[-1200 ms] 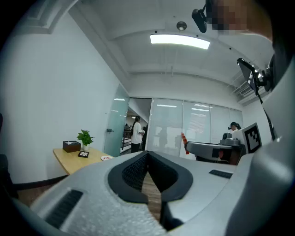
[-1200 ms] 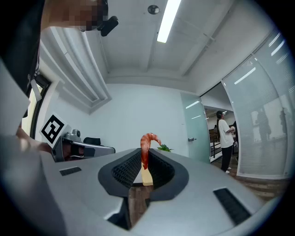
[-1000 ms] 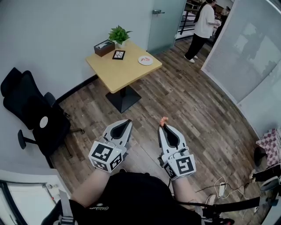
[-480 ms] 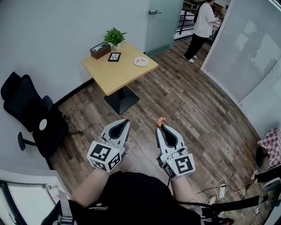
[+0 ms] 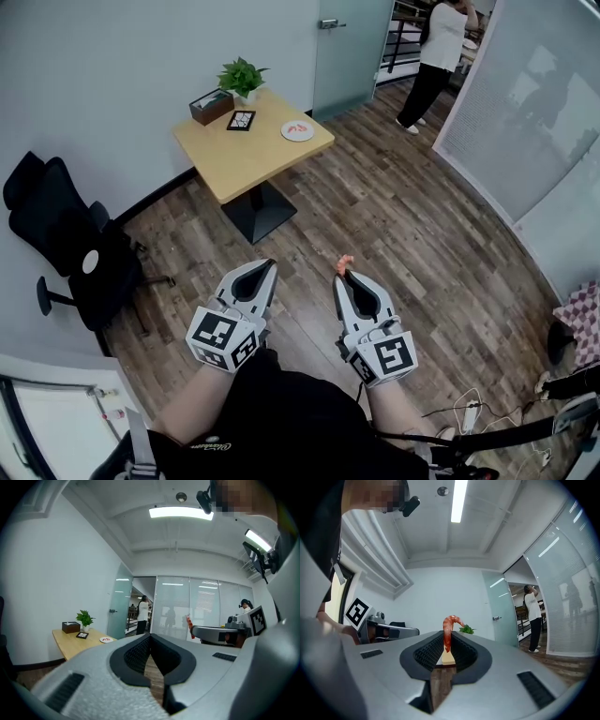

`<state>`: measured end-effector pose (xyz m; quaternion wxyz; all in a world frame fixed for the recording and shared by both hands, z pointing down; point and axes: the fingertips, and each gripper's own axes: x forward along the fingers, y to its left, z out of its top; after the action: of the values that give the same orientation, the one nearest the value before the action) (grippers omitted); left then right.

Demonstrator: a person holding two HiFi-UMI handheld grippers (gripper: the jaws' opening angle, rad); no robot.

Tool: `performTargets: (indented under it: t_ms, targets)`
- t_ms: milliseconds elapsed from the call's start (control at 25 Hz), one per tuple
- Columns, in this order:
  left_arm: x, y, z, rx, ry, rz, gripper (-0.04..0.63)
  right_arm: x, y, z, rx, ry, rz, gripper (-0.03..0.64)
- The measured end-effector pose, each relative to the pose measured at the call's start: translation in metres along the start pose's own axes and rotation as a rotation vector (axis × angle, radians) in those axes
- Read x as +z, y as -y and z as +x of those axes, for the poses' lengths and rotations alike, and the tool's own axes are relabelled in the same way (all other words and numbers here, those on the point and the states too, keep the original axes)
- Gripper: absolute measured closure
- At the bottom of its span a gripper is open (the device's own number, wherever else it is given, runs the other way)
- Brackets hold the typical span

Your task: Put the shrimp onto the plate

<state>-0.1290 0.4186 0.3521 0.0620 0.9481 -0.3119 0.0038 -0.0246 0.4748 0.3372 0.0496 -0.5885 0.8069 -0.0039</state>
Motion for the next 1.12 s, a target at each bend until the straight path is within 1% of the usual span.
performTargets:
  t_ms: [280,560,720,960,1120]
  targets:
    - [0.001,-0.023,0.028,0.007,0.011,-0.012,0.595,-0.005,0.019,0.031,0.008,-0.022,-0.017,0.571]
    - [0.015,-0.054,0.074,-0.035,0.008,0.003,0.594,-0.001,0.048,0.073,-0.026,-0.028,-0.026,0.571]
    - [0.026,-0.093,0.102,-0.046,0.018,-0.019,0.594,0.001,0.060,0.120,-0.031,-0.034,-0.033,0.571]
    - [0.044,-0.171,0.141,-0.054,0.018,-0.014,0.594,0.004,0.075,0.208,-0.054,-0.039,-0.025,0.571]
    - [0.050,-0.222,0.168,-0.072,0.009,-0.009,0.594,0.001,0.085,0.263,-0.073,-0.041,-0.049,0.571]
